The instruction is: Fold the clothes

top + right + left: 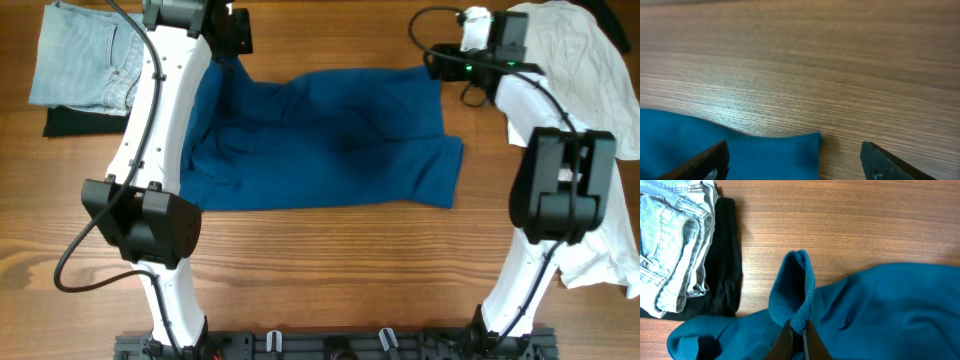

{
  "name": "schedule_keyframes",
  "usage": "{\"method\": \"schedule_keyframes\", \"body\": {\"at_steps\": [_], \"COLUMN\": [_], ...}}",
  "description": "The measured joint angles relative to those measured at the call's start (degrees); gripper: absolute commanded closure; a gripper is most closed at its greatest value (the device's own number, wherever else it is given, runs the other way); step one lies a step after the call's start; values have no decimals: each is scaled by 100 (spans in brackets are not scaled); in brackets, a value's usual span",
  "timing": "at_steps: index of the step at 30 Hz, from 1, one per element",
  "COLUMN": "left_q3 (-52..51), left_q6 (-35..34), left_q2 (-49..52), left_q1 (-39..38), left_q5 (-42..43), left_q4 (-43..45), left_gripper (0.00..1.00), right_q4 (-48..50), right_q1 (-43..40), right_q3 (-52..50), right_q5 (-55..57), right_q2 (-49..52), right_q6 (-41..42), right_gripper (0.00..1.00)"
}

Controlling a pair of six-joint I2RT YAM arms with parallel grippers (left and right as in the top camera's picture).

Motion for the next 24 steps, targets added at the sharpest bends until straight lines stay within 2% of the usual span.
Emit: {"method": "schedule_keyframes", "body": {"at_steps": [4, 7, 11, 13, 15, 16, 20, 24], "left_q3": [0, 0, 0, 0, 0, 0, 0, 0], "left_q6": [0, 0, 0, 0, 0, 0, 0, -4], "left_q2": [0, 0, 0, 0, 0, 0, 0, 0], "left_q1": [0, 0, 0, 0, 0, 0, 15, 219], "left_q5": [0, 0, -24, -42, -42, -42, -92, -107], "left_q4": [-37, -42, -42, -42, -44, -55, -57, -48], "left_gripper": [96, 96, 96, 96, 96, 96, 96, 96], "right_q4": [140, 195, 258, 267, 299, 310, 380, -282], "right_q1": [127, 111, 114, 125, 173, 201, 258, 227], "right_q3": [0, 0, 0, 0, 0, 0, 98, 970], "right_q5": [153, 190, 181, 181, 184, 186, 514, 752], "right_q2": [343, 487, 490, 490, 520, 557, 643, 634], "right_q6": [107, 229, 352, 354, 389, 407, 503, 503], "right_gripper": [28, 53, 55, 62, 92, 96, 96, 96]}}
